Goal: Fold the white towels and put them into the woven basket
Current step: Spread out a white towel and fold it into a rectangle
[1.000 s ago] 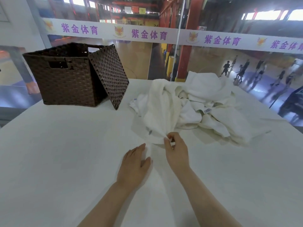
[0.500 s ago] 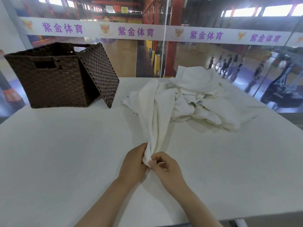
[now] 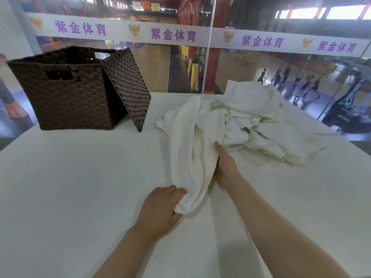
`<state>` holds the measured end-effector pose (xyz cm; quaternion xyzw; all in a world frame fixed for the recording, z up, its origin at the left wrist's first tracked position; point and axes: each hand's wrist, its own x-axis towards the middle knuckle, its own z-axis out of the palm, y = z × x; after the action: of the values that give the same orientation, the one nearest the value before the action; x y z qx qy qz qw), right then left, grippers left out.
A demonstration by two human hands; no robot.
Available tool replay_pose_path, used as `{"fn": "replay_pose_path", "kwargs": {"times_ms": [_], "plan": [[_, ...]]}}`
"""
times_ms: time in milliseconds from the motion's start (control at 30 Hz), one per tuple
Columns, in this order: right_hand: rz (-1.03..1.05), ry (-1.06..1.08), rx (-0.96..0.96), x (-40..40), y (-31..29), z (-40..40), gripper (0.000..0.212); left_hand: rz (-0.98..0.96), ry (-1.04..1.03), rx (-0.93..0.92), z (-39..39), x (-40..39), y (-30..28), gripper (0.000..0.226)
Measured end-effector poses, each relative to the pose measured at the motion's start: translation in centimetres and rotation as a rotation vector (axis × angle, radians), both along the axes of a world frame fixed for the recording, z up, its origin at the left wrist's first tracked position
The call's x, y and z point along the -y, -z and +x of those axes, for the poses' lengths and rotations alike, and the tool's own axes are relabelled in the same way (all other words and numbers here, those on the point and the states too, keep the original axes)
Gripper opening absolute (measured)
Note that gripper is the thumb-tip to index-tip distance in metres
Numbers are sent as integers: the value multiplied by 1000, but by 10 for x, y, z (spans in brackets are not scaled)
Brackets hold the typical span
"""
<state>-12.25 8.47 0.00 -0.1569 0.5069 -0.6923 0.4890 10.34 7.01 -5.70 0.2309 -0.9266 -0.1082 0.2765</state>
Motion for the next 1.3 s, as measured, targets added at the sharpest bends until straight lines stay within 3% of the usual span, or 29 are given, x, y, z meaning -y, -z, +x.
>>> {"fn": "replay_pose_path", "kwargs": {"times_ms": [167,267,400,600,733,900,967,1200,1300], "plan": [[126,164,-322,14,7,-4,34,53,-80,15,24,3,-8,24],[171,133,-672,-2,27,5,13,70,-126,27,36,11,-5,30],[239,96,-1059,-26,38,27,30,39,-335,14,48,21,-2,50],[277,-244,-1537,-77,48,93,26,152,-606,-137,91,53,5,58],[160,-400,-1454,-93,43,106,36,407,-753,-308,103,52,0,51],[182,10,-674,-77,35,91,15,525,-643,-438,100,42,-9,26],[230,121,-454,-68,35,79,18,607,-642,-471,102,41,-12,25],[177,259,-208,-38,24,32,55,814,-529,-739,104,39,-21,29],[210,341,-194,-24,29,14,68,862,-492,-670,105,36,-25,23]]}}
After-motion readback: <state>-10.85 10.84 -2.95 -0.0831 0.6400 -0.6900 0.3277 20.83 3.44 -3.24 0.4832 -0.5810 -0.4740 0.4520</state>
